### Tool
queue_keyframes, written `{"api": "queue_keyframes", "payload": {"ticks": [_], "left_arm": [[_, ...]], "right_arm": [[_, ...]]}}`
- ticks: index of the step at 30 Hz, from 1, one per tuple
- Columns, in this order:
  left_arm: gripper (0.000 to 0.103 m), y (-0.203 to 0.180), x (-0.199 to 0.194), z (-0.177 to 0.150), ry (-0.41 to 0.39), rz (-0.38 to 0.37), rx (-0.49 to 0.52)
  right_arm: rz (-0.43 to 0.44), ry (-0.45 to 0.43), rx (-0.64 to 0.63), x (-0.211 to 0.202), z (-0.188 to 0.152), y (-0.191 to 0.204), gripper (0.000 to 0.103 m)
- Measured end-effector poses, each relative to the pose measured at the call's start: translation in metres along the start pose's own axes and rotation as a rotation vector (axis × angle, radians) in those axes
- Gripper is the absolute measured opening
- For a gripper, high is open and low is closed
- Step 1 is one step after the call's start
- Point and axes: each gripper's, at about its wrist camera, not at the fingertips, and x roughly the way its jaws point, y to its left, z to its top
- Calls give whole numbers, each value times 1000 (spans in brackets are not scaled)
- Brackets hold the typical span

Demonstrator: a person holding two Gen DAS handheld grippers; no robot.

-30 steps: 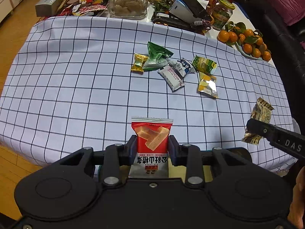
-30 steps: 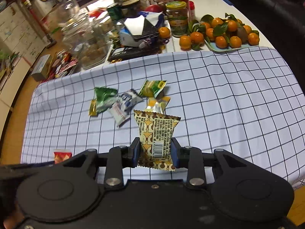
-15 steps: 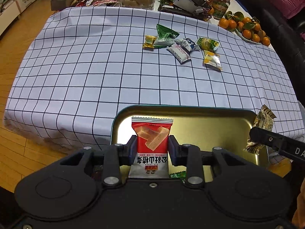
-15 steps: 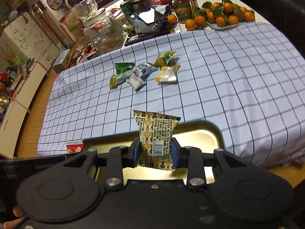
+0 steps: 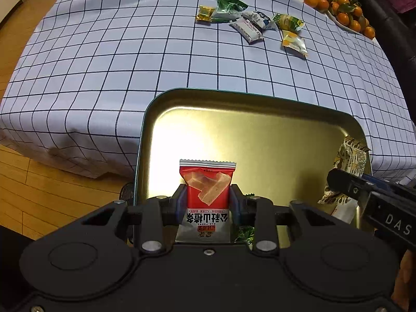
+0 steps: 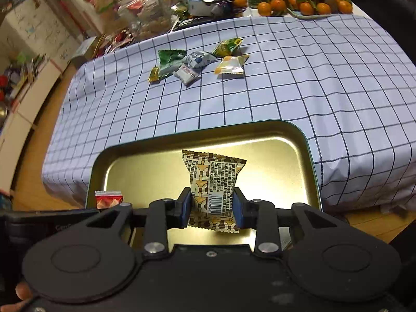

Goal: Organize snacks
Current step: 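Carry the red-and-white packet and beige biscuit packet over the gold tray with both tools, then open the right tool to drop the biscuit packet into the tray while the left holds its packet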

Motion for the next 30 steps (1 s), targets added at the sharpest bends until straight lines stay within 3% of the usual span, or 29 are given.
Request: {"api": "queue_keyframes", "payload": {"ticks": [11,30], "left_arm": [[44,10,7,6,58,-32,-62],[46,8,10,9,72,-19,-60]], "right_arm": [[-18,35,-118,9,-8,17,35],[-12,72,-126,16,-5,17,37]]}}
